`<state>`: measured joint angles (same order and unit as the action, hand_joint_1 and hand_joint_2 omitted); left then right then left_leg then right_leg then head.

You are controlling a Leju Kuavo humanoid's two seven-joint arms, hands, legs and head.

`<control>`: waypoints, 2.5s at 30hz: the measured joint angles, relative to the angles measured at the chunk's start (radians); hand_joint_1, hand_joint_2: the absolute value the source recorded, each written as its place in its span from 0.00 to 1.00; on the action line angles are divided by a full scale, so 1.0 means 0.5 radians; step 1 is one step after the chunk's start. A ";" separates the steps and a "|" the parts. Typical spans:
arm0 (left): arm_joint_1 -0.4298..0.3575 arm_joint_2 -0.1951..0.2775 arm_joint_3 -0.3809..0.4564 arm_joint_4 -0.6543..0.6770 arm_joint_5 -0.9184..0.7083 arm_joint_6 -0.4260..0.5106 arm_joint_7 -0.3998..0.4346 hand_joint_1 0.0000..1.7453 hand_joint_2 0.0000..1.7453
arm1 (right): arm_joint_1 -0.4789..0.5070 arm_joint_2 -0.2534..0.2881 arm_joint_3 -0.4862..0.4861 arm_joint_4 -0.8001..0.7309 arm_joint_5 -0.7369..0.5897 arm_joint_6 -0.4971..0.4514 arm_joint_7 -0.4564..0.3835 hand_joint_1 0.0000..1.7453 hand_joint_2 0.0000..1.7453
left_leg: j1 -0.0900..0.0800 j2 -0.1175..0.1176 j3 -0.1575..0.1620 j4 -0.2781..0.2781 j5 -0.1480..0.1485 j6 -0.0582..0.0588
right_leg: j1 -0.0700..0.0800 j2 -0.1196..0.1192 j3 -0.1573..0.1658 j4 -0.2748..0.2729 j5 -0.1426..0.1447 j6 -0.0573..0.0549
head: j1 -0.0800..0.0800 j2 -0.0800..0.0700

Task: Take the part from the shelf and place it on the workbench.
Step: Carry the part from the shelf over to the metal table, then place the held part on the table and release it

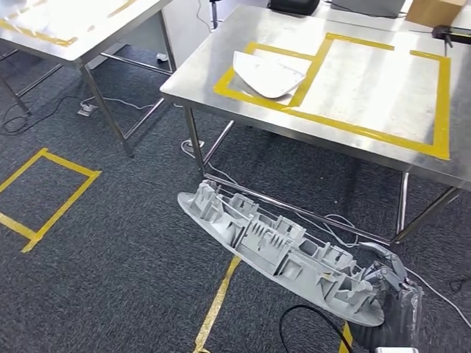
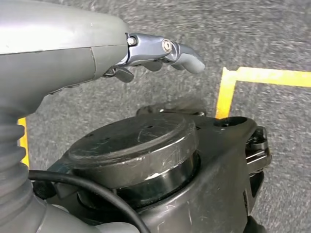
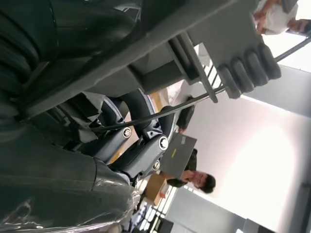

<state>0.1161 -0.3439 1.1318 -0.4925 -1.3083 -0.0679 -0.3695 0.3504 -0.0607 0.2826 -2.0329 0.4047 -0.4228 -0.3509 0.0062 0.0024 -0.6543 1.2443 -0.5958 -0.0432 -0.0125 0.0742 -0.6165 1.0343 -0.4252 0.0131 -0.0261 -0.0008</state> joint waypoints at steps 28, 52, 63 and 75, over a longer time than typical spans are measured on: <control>-0.021 -0.001 0.077 0.012 -0.094 0.002 -0.021 0.00 1.00 | 0.002 0.011 -0.007 -0.022 0.003 -0.025 -0.021 1.00 1.00 | -0.002 0.016 0.039 0.009 -0.040 0.007 | 0.026 -0.092 0.092 -0.037 -0.061 -0.019 | -0.021 -0.001; -0.041 -0.003 0.170 0.020 -0.179 0.007 -0.040 0.00 1.00 | 0.005 0.016 -0.020 -0.018 0.074 -0.049 -0.018 1.00 1.00 | 0.009 0.008 0.413 -0.502 0.083 0.035 | 0.013 -0.155 -0.032 0.037 -0.027 0.057 | 0.015 -0.001; -0.049 -0.002 0.207 0.021 -0.224 0.006 -0.052 0.00 1.00 | 0.004 0.016 -0.020 -0.020 0.098 -0.057 -0.004 1.00 1.00 | -0.016 0.003 0.012 -0.164 0.152 0.048 | 0.024 -0.096 0.130 0.018 -0.139 -0.006 | -0.001 -0.001; -0.061 -0.010 0.282 0.025 -0.281 0.003 -0.055 0.00 1.00 | 0.002 0.015 -0.004 -0.012 0.157 -0.055 0.036 1.00 1.00 | -0.011 -0.080 0.200 -0.458 0.230 0.129 | 0.023 -0.133 -0.101 0.537 -0.425 0.112 | 0.015 -0.001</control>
<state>0.0857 -0.3487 1.2726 -0.4799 -1.4486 -0.0664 -0.3971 0.3512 -0.0530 0.2806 -2.0388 0.4832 -0.4500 -0.3326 0.0004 -0.0376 -0.5542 1.0155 -0.4809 0.0215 -0.0012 0.0079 -0.6672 1.3027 -0.6377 0.0693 -0.0187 -0.0011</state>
